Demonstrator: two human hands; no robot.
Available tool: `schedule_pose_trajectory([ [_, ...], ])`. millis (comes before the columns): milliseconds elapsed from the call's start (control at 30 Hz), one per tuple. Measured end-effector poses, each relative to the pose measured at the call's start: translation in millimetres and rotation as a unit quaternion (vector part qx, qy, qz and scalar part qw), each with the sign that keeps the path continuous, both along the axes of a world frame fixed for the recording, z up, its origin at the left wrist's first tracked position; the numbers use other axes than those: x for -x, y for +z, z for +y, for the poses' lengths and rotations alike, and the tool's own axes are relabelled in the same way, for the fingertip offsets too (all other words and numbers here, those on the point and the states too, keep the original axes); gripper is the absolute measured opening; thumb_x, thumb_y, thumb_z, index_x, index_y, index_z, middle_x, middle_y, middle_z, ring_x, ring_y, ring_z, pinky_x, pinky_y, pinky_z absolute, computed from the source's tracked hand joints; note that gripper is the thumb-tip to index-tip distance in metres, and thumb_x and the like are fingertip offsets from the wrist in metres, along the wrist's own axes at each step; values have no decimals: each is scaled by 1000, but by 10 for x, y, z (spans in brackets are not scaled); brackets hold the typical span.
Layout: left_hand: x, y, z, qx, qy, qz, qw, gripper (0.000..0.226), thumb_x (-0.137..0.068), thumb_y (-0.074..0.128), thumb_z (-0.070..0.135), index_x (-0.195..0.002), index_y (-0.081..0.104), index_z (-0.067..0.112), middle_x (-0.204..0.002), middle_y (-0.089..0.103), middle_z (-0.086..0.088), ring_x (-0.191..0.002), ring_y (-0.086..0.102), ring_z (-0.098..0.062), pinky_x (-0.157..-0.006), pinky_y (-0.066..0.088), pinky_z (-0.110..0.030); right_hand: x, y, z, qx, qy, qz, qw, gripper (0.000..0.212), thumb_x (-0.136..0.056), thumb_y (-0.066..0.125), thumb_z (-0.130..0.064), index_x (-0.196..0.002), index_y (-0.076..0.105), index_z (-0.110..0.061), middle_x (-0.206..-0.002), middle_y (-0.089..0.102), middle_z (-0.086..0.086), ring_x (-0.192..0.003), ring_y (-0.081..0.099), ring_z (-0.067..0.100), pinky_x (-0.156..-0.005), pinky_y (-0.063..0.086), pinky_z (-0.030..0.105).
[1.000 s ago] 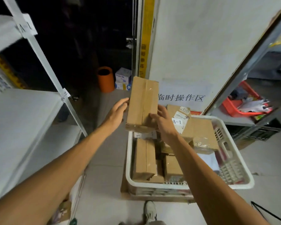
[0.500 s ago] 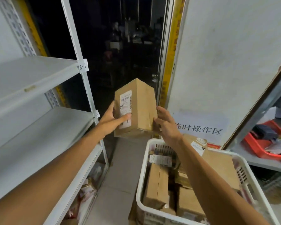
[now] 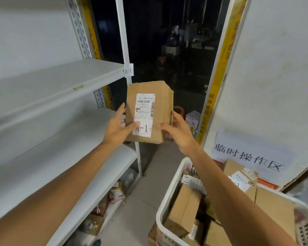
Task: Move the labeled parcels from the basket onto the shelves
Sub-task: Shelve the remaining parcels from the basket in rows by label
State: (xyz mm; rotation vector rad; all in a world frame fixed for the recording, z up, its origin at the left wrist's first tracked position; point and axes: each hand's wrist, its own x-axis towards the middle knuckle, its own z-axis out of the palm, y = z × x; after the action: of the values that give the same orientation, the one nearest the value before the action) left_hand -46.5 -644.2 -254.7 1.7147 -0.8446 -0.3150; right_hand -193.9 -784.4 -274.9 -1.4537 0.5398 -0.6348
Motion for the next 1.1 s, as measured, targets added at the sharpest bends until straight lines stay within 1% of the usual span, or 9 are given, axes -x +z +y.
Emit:
schedule_pose_trajectory([
  [100, -29, 44, 134, 15, 29, 36, 999, 72, -84, 70, 23, -147, 35, 23, -138, 52, 3, -125, 51, -22, -96, 51, -45, -30, 60, 2, -52, 17, -45, 998, 73, -79, 77, -20, -140, 39, -30, -123, 59, -10, -103, 61, 8, -63, 54, 21],
  [167, -9, 76, 260, 0, 11, 82, 997, 56, -87, 64, 31, -138, 45, 23, -124, 61, 7, -121, 56, -21, -93, 53, -40, -83, 96, 24, -62, 39, -65, 995, 69, -80, 76, -18, -138, 40, -30, -125, 60, -8, -105, 61, 10, -67, 56, 27],
  [267, 8, 121, 501, 25, 1, 133, 991, 63, -77, 67, 43, -135, 49, 24, -121, 65, 10, -116, 59, -13, -99, 49, -44, -211, 182, 104, -69, 66, -102, 990, 54, -82, 72, -15, -126, 45, -29, -127, 60, -2, -110, 61, 14, -78, 57, 37],
  [433, -142, 312, 1007, 94, 62, 93, 989, 79, -66, 80, 51, -132, 51, 17, -128, 63, 0, -121, 57, -20, -104, 44, -47, -576, 377, 370, -67, 151, -125, 978, 43, -86, 67, -15, -124, 48, -26, -121, 65, -1, -111, 63, 18, -89, 54, 44],
  [500, -201, 393, 1267, 103, 90, 72, 988, 68, -67, 82, 44, -125, 55, 20, -126, 64, -3, -120, 57, -24, -104, 42, -51, -753, 479, 554, -79, 182, -131, 971, 43, -86, 67, -15, -124, 49, -25, -118, 67, -2, -113, 62, 20, -88, 53, 42],
  [600, -256, 568, 1674, 109, 136, 50, 983, 59, -61, 77, 37, -112, 52, 21, -111, 70, 1, -106, 63, -18, -90, 50, -38, -1011, 620, 901, -90, 237, -141, 957, 41, -89, 62, -13, -127, 50, -23, -115, 68, -2, -113, 62, 23, -82, 55, 36],
  [767, -309, 927, 2386, 91, 199, 7, 976, 82, -52, 69, 45, -116, 37, 6, -84, 72, 10, -83, 60, -12, -71, 44, -30, -1415, 884, 1556, -73, 318, -156, 932, 36, -83, 65, -21, -115, 57, -33, -109, 71, -5, -105, 65, 19, -75, 55, 33],
  [900, -358, 1112, 2928, 99, 231, -21, 968, 82, -52, 71, 42, -117, 37, 6, -97, 69, -2, -72, 64, -2, -54, 44, -14, -1709, 1106, 2061, -56, 363, -165, 915, 41, -76, 63, -27, -117, 57, -32, -112, 71, -2, -103, 65, 18, -71, 52, 31],
  [1100, -593, 1234, 3604, 149, 255, -25, 955, 99, -51, 79, 43, -138, 34, 30, -121, 64, -6, -101, 68, -16, -72, 55, -24, -2146, 1315, 2780, -28, 412, -181, 892, 57, -75, 64, -31, -129, 50, -28, -117, 68, -1, -105, 66, 14, -76, 53, 26],
])
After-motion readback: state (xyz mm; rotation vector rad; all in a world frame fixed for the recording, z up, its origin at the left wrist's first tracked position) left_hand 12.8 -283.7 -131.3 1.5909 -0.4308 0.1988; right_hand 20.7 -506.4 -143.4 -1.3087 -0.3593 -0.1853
